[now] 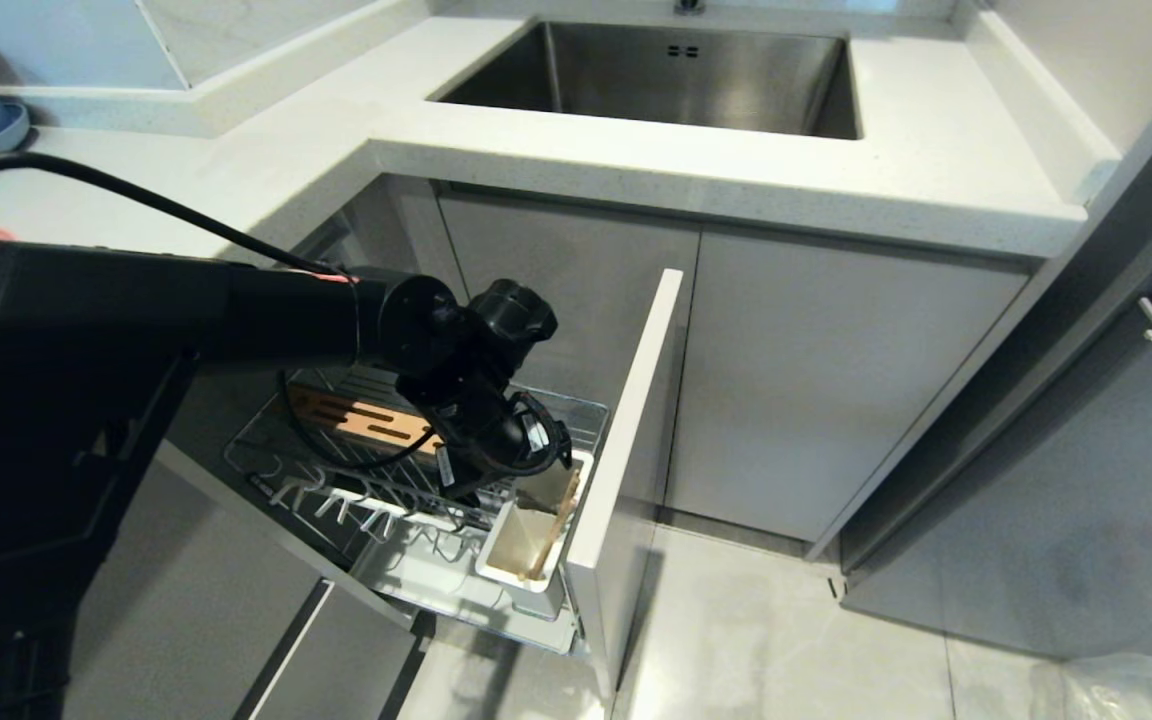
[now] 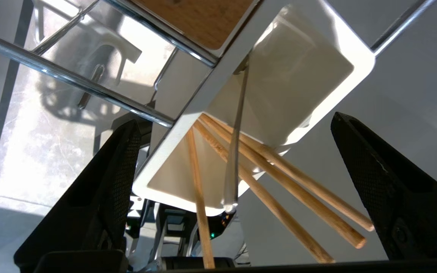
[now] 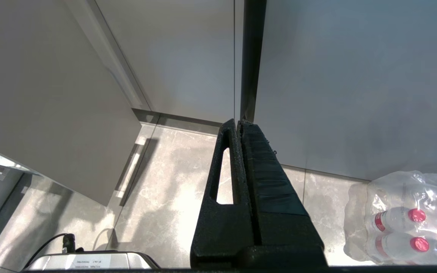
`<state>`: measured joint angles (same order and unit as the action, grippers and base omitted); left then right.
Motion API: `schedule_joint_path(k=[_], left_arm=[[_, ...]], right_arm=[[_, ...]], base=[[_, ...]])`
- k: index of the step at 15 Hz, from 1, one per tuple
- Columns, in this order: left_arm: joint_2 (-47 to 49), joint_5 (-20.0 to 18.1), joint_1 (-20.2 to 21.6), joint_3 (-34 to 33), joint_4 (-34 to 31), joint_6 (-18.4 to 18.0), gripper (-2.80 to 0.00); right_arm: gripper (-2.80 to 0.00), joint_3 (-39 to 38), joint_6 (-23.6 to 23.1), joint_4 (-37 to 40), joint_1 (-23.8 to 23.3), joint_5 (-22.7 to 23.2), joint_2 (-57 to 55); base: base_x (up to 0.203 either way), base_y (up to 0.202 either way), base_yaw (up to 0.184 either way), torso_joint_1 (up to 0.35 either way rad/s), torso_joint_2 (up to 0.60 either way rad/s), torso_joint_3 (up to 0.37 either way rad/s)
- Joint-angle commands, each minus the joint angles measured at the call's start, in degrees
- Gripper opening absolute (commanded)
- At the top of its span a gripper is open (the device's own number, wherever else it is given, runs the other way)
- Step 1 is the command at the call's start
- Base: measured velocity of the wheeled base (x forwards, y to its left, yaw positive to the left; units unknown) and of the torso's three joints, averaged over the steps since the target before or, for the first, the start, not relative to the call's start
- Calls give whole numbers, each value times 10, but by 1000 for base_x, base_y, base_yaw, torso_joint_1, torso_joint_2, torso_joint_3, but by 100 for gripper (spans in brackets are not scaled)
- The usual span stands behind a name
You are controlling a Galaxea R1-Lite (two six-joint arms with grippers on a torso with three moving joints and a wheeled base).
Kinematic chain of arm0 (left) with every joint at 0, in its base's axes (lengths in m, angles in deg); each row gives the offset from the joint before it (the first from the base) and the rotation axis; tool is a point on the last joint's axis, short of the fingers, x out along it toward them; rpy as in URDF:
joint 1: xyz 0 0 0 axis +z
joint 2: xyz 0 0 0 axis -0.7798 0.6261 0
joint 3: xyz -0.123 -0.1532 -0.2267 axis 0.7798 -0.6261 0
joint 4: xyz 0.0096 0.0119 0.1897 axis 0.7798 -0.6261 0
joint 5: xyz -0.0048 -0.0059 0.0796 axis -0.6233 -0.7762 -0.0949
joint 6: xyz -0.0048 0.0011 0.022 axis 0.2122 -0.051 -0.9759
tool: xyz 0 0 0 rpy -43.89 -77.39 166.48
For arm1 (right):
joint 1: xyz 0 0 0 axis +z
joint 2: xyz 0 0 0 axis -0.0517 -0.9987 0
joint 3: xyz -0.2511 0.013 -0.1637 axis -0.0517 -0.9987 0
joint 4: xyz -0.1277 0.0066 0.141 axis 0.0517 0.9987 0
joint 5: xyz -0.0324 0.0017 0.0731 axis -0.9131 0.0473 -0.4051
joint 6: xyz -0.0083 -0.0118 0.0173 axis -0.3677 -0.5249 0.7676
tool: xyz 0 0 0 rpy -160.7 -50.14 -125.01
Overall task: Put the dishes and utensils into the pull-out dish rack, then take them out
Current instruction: Take the spoon out of the cupboard
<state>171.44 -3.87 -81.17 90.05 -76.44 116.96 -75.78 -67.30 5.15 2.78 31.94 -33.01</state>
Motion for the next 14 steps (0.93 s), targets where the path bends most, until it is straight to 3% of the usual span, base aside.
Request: schedule_joint_path(k=[1, 14], left_arm=[[-1, 0, 0, 1, -5, 3, 0], [1, -4, 0, 1, -29, 12, 0]], right_arm=[[-280, -1, 0, 0, 0, 0, 0], [-280, -1, 0, 0, 0, 0, 0]], base=[[0, 0, 0, 0, 0, 0], [0, 0, 0, 0, 0, 0]])
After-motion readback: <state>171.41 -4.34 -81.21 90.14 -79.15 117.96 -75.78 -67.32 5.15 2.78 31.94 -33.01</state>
